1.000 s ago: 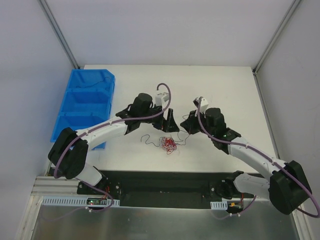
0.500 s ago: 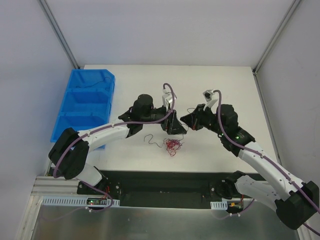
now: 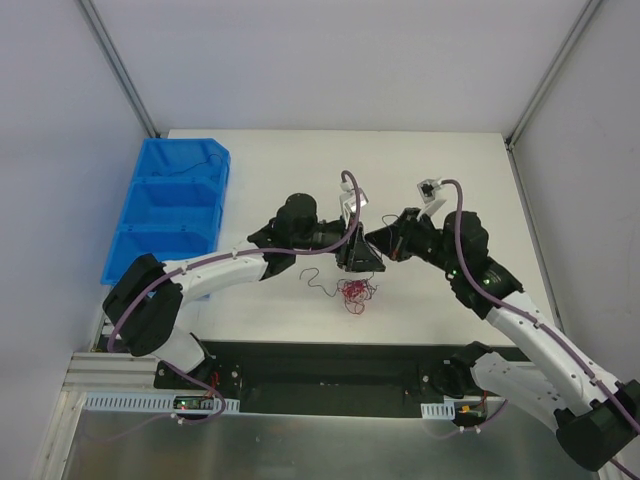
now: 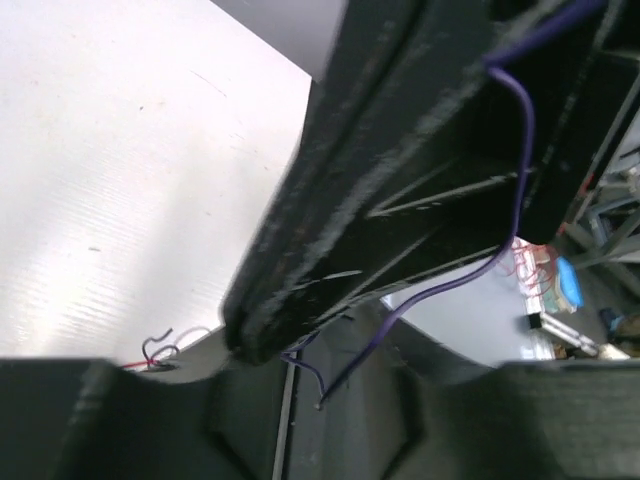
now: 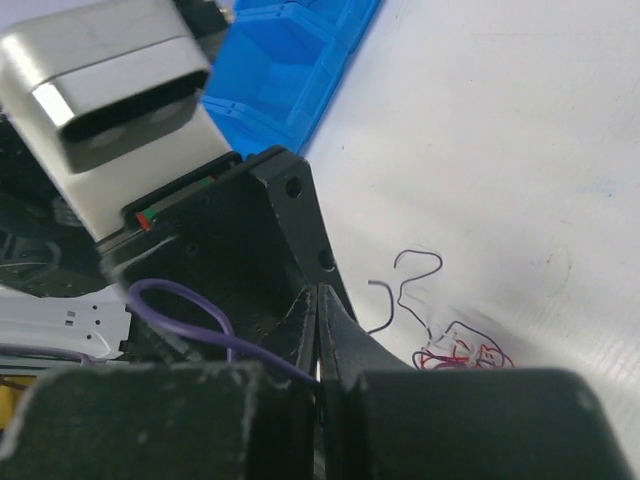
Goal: Untangle the cables
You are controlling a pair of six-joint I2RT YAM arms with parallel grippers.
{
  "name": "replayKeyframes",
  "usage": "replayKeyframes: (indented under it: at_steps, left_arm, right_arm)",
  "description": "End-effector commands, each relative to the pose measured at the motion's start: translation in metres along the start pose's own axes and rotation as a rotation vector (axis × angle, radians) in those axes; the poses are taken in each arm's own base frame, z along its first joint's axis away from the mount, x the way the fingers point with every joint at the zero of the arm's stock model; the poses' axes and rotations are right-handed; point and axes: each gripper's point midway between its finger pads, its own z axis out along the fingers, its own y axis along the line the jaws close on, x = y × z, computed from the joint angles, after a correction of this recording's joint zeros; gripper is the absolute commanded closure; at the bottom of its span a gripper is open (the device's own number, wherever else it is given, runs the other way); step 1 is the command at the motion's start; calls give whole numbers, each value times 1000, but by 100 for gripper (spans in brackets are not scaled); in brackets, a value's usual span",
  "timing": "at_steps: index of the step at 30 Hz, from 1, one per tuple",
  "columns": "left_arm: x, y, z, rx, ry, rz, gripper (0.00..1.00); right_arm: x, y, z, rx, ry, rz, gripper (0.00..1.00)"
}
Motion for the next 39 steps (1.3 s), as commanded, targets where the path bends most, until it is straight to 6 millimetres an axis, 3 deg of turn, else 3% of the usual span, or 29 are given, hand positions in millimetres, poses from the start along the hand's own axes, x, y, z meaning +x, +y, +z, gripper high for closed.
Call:
replayKeyframes:
  at_steps: [1,4,9,11,14,16,18,21,25,28,31,33,34,37,39]
  left_arm:
    - [-26,-8,5,9,-73,56,76]
    - [-33,-13,-3,-28,-83,88,100]
    - [-49,-18,-21,-150,-88,114,100]
    - [-59,-21,-26,-190,-115,116,100]
    - [-76,-26,-35,-255,-150,77,100]
    - [-83,-23,-41,-308,-185,41,100]
    - [-91,-24,-43,-326,-209,28,100]
    - [-100,-35,-42,-303,-207,22,100]
    - [-104,-38,-39,-291,-221,-23,100]
    - [-113,-55,-39,-237,-216,8,100]
    - [-124,-64,-42,-229,-246,37,100]
    - [-131,-69,-47,-237,-272,61,100]
    - [-135,-71,-51,-249,-284,89,100]
    - [-144,-67,-69,-343,-340,166,100]
    - [-147,-58,-81,-422,-376,199,100]
  right_arm:
    - [-23,23,-16,-45,-65,9,99]
    - [-12,4,-21,47,-25,-39,94]
    - [9,-40,-44,255,73,-180,70]
    - [30,-51,-46,232,107,-222,56]
    - [53,-55,-42,147,98,-247,34]
    - [64,-51,-34,63,78,-242,25]
    - [58,-41,-22,-17,-19,-203,20]
    - [50,-18,-6,-122,-127,-188,18]
    - [45,-7,10,-94,-168,-257,17]
    - [46,-23,28,-7,-152,-190,23]
    - [63,-48,39,95,-102,-163,33]
    - [75,-79,35,224,-87,-124,34]
    - [78,-85,32,238,-84,-122,34]
    - [88,-80,22,179,-45,-200,26]
    - [82,-82,4,223,-51,-202,22]
